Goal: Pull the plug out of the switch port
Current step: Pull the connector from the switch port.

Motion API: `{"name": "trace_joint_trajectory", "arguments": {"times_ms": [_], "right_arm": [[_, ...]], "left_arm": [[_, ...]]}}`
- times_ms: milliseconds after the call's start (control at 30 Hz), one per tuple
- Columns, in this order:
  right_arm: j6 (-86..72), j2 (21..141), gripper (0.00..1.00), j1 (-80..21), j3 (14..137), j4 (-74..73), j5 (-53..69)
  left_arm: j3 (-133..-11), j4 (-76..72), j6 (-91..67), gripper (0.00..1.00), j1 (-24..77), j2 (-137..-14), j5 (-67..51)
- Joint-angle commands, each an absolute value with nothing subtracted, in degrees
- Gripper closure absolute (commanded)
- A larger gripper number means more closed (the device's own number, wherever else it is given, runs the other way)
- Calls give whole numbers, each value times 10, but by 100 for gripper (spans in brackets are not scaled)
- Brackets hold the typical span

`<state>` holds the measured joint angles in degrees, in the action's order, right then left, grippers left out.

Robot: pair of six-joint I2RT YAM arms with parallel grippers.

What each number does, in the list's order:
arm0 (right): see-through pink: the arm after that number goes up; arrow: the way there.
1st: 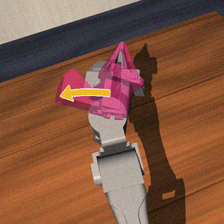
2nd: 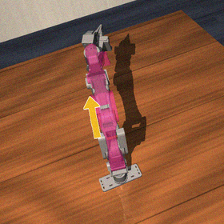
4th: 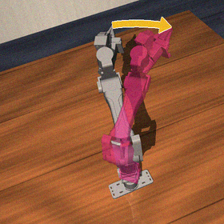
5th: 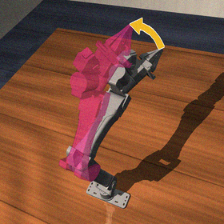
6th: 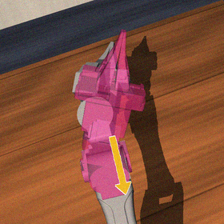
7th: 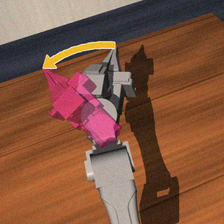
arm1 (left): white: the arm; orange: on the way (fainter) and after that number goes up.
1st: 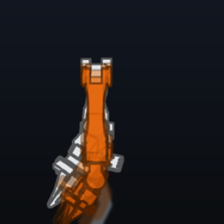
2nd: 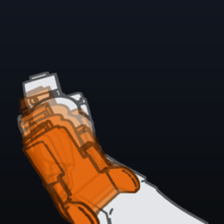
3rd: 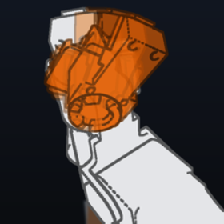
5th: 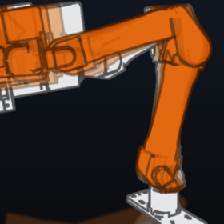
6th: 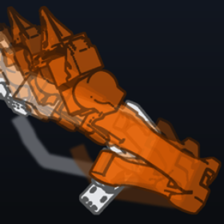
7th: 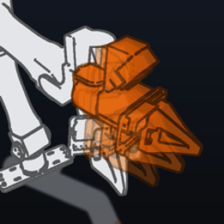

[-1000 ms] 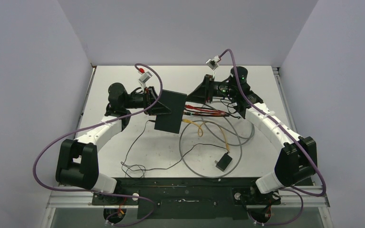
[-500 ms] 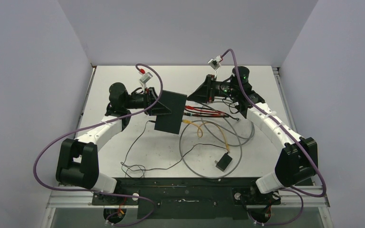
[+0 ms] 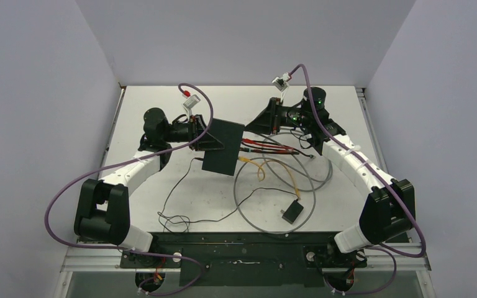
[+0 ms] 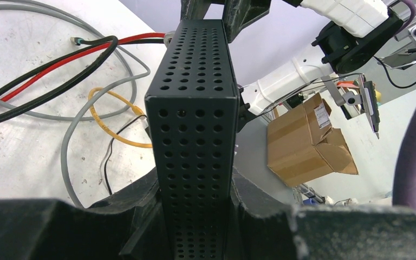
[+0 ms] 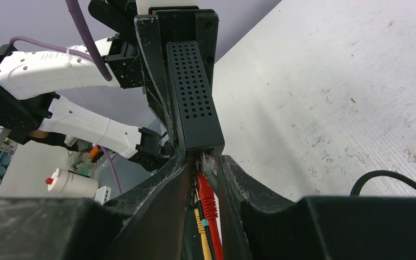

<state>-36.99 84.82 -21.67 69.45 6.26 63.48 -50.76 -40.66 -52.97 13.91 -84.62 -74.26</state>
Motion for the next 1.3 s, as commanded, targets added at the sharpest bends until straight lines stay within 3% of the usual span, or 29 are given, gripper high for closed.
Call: {"name": "trace_joint_trajectory", "arguments": {"times_ms": [0, 133, 267, 400, 500, 667, 1000, 1267], "right_arm": [[-380, 833, 71, -218, 693, 110, 662], [-376, 829, 60, -219, 681, 107, 664], [-374, 828, 65, -218, 676, 107, 663], [-375, 833, 64, -219, 673, 112, 665], [-381, 835, 71, -219, 674, 120, 666], [-385, 837, 94, -219, 673, 129, 669], [-380, 838, 95, -218, 672, 132, 668], [-351, 837, 95, -204, 678, 104, 678]], "left_arm": [[-533, -462, -539, 100, 137, -839, -732], [-534, -466, -539, 100, 138, -839, -730], [-538, -467, -541, 100, 138, -842, -731], [-539, -474, -546, 100, 138, -843, -731], [-539, -475, -548, 100, 138, -845, -731], [-539, -480, -549, 100, 137, -843, -729], [-542, -488, -553, 100, 133, -847, -718], [-528, -581, -615, 100, 117, -846, -710]]}}
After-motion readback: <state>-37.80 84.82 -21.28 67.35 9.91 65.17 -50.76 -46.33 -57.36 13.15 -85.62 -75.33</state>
